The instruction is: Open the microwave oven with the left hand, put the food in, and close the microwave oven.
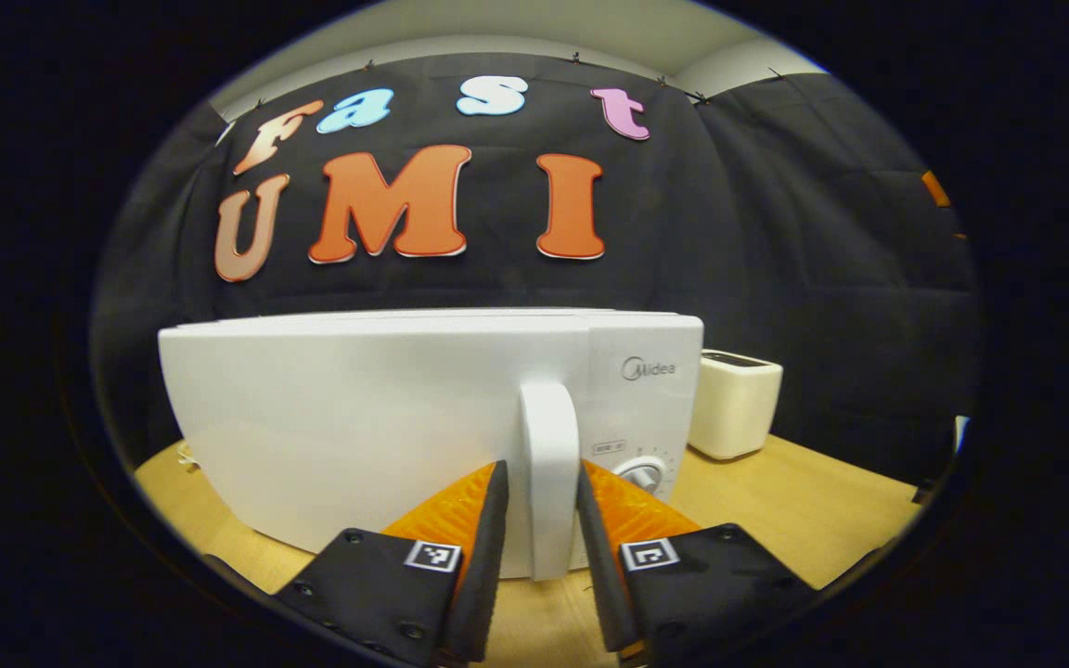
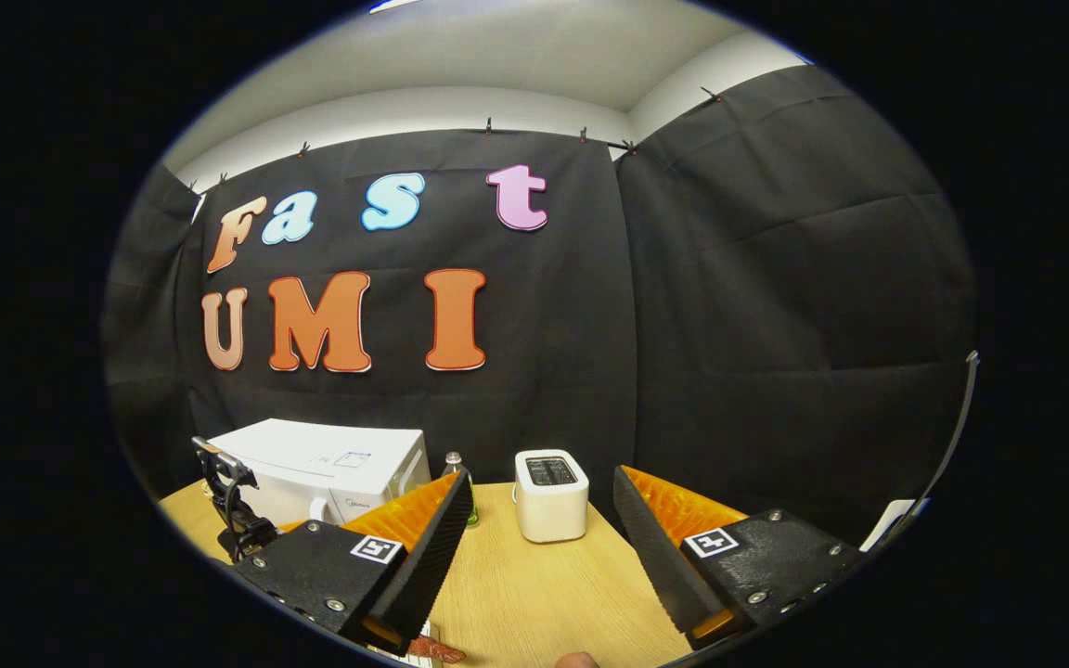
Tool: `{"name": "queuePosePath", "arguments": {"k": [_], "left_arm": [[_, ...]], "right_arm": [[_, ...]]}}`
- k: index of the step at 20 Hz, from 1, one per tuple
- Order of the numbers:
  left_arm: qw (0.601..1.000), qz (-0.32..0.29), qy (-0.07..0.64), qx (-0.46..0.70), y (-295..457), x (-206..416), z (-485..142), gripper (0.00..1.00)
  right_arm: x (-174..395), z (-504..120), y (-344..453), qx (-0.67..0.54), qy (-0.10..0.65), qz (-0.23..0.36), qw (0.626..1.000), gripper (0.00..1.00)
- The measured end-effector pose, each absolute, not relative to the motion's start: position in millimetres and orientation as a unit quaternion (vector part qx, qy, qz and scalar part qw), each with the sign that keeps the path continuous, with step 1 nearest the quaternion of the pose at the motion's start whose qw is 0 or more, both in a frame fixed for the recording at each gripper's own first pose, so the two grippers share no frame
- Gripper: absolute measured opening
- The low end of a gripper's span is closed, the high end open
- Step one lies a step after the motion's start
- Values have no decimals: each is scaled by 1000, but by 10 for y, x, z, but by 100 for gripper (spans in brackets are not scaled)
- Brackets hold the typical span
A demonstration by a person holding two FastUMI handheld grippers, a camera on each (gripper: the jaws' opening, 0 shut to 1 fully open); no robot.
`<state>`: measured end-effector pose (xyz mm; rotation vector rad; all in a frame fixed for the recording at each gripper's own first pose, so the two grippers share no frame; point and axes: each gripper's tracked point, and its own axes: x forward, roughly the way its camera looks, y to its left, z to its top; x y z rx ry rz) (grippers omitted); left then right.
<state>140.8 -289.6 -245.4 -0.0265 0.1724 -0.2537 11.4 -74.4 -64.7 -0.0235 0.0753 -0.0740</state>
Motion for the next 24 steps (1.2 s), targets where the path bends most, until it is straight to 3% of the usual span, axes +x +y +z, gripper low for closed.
{"name": "queuePosePath", "arguments": {"k": [1, 2, 3, 5, 6, 7, 24], "left_arm": [[987, -129, 97, -1, -2910, 1383, -2490, 36], [985, -136, 102, 7, -2948, 1378, -2528, 30], [985, -134, 103, 12, -2909, 1433, -2567, 39], [984, -154, 93, 2, -2906, 1400, -2494, 22], [983, -159, 95, -4, -2894, 1375, -2529, 20], [981, -163, 103, -3, -2896, 1388, -2552, 12], [957, -268, 108, -31, -2236, -66, -2380, 7]], "right_arm": [[116, -666, -747, -12, 39, -36, 999, 95], [124, -672, -752, -13, 39, -36, 998, 95], [130, -675, -753, -13, 39, -37, 998, 95], [126, -671, -729, -11, 37, -35, 999, 95], [115, -665, -701, -11, 36, -32, 999, 95], [107, -677, -689, -11, 36, -30, 999, 95], [-126, -671, -130, -1, 39, 15, 999, 95]]}}
